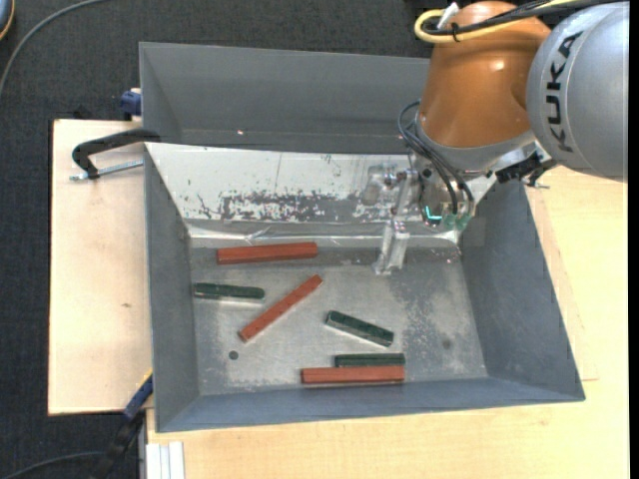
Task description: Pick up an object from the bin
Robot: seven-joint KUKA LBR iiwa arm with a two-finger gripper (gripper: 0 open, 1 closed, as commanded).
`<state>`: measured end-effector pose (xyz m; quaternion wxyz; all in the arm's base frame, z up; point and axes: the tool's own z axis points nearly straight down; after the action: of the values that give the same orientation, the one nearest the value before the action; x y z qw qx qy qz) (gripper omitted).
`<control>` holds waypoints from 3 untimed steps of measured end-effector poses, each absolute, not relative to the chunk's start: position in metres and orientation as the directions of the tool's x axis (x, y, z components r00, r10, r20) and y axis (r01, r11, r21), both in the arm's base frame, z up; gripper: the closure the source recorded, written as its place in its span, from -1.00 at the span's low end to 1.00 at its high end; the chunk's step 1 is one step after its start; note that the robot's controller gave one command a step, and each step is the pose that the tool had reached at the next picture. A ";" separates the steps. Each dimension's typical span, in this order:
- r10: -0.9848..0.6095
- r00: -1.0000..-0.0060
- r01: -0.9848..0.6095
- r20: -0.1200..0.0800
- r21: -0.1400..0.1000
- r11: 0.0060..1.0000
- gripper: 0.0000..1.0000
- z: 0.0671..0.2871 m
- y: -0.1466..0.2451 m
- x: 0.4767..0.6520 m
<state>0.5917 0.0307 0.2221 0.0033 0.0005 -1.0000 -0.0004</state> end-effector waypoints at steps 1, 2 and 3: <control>0.281 -0.960 0.281 0.007 0.000 0.960 -1.00 0.068 0.052 0.565; 0.151 -0.989 0.151 0.001 0.004 0.989 -1.00 0.071 0.140 0.545; 0.158 -0.987 0.158 0.001 0.002 0.987 1.00 0.071 0.136 0.546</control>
Offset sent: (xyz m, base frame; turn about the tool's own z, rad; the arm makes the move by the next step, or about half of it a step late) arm -0.0255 0.0197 -0.1521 0.2870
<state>0.5457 0.1360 0.0707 0.0003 -0.0793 -0.9969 -0.0008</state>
